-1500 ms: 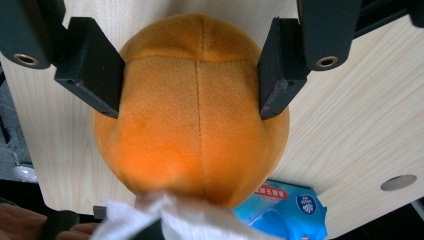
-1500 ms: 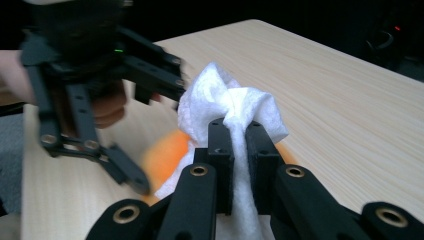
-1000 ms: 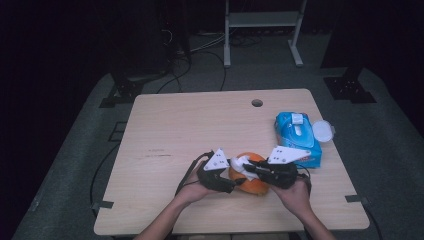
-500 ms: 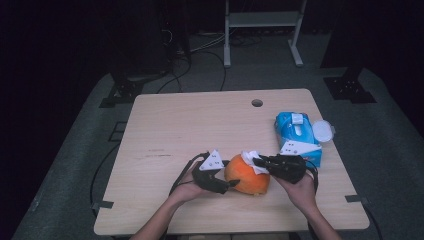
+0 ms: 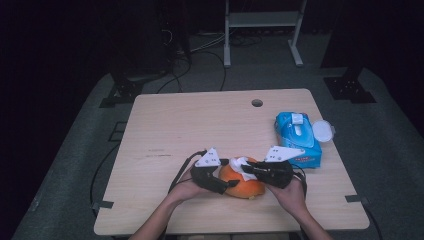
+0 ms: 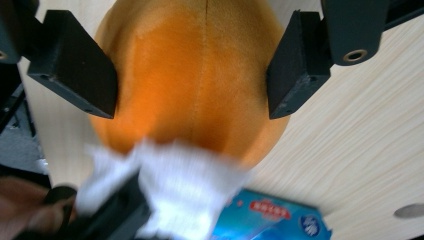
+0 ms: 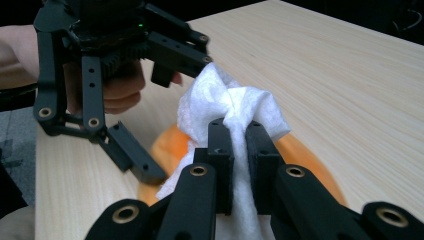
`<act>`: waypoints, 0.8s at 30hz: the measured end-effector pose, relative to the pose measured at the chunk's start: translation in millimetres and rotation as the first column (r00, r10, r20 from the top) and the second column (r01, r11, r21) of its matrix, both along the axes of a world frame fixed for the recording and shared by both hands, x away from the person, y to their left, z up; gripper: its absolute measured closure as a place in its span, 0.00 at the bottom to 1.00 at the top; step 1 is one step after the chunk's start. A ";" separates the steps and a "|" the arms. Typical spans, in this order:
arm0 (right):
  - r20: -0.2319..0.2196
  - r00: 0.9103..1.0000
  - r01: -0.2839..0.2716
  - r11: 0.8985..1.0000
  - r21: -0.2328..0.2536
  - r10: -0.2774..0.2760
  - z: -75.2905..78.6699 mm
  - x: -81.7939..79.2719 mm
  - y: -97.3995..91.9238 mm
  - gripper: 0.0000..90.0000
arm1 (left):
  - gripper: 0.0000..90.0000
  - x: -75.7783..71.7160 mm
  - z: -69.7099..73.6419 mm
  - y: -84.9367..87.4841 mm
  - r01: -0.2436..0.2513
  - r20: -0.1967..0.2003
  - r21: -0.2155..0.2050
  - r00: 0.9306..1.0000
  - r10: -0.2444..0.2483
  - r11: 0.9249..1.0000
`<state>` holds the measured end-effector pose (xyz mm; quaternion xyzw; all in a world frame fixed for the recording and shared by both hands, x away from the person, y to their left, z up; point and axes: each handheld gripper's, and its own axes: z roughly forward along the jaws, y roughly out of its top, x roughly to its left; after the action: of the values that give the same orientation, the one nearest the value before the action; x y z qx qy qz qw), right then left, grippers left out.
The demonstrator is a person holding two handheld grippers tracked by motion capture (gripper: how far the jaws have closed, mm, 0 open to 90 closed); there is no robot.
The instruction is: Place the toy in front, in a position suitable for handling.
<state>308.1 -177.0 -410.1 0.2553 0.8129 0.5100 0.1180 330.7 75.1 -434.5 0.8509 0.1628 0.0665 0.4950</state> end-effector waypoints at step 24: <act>0.025 1.000 -0.001 1.000 -0.015 0.001 -3.1 -1.9 -3.2 0.92 | 0.34 3.5 -0.6 7.6 0.002 -0.034 0.034 0.999 -0.001 0.999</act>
<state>306.2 -180.2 -413.2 0.2477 0.8154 0.5070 0.1297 334.2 82.7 -435.1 0.8603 0.1692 0.0544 0.4778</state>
